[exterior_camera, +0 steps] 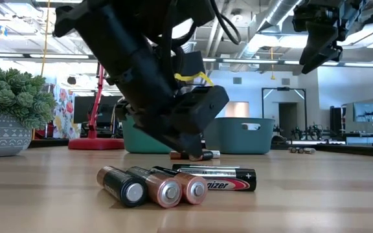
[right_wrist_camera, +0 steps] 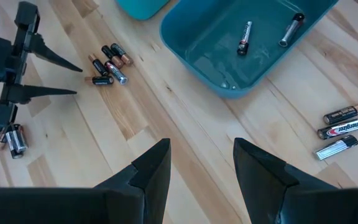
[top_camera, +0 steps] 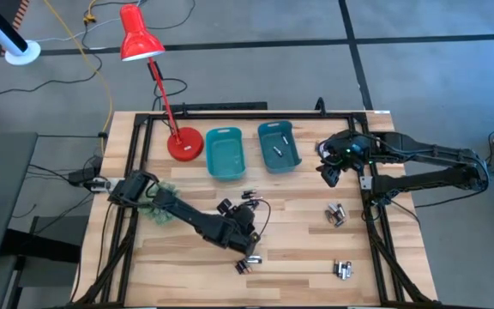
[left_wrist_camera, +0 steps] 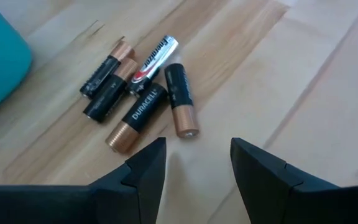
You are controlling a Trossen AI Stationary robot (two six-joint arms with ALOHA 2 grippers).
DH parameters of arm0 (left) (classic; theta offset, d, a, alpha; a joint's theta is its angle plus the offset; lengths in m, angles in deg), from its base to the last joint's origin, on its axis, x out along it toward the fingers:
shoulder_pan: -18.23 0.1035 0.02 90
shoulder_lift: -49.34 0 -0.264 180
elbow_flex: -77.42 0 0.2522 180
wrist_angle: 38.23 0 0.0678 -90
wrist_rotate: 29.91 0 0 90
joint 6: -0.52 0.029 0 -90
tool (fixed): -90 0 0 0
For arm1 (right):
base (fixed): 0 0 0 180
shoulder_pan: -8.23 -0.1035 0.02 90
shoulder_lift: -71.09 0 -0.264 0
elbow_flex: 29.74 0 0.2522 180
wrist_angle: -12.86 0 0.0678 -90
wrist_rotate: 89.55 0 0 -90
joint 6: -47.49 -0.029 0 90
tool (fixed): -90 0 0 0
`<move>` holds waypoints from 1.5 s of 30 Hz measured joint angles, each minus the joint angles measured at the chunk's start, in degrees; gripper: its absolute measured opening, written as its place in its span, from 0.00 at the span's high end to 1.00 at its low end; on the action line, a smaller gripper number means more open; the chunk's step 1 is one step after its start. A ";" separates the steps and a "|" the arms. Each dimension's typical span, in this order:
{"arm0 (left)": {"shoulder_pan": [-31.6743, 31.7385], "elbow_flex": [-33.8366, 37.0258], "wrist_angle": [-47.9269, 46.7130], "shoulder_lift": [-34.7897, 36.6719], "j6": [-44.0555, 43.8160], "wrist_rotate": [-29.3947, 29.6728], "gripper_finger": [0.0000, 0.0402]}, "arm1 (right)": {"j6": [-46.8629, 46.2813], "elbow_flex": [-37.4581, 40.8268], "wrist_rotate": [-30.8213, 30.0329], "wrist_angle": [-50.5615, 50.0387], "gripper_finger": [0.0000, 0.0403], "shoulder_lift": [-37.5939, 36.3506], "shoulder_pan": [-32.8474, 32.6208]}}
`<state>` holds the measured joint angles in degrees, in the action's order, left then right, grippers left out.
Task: Sort batteries
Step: Put the black battery into the green bin
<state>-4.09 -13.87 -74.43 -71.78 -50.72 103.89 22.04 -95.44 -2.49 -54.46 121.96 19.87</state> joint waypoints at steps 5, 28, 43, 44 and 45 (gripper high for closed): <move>-0.01 0.02 -0.27 0.00 -0.18 0.02 0.57 | 0.26 0.00 0.00 0.00 0.53 0.00 0.00; 3.74 0.01 10.12 -3.64 1.43 -1.48 0.57 | 0.62 -0.04 0.04 -0.08 0.53 0.00 -2.29; 4.50 0.09 15.04 -3.87 4.09 -1.78 0.57 | 0.42 -0.04 0.04 -0.46 0.53 0.00 -2.27; 4.50 0.09 15.04 -3.87 4.28 -1.78 0.57 | 0.42 -0.04 0.04 -0.44 0.53 0.00 -2.27; 4.50 0.09 15.06 -3.87 4.60 -1.83 0.57 | 0.40 -0.04 0.04 -0.45 0.53 0.00 -2.27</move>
<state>0.41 -13.79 -59.37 -75.65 -46.12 102.06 22.44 -95.48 -2.45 -54.92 121.96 17.60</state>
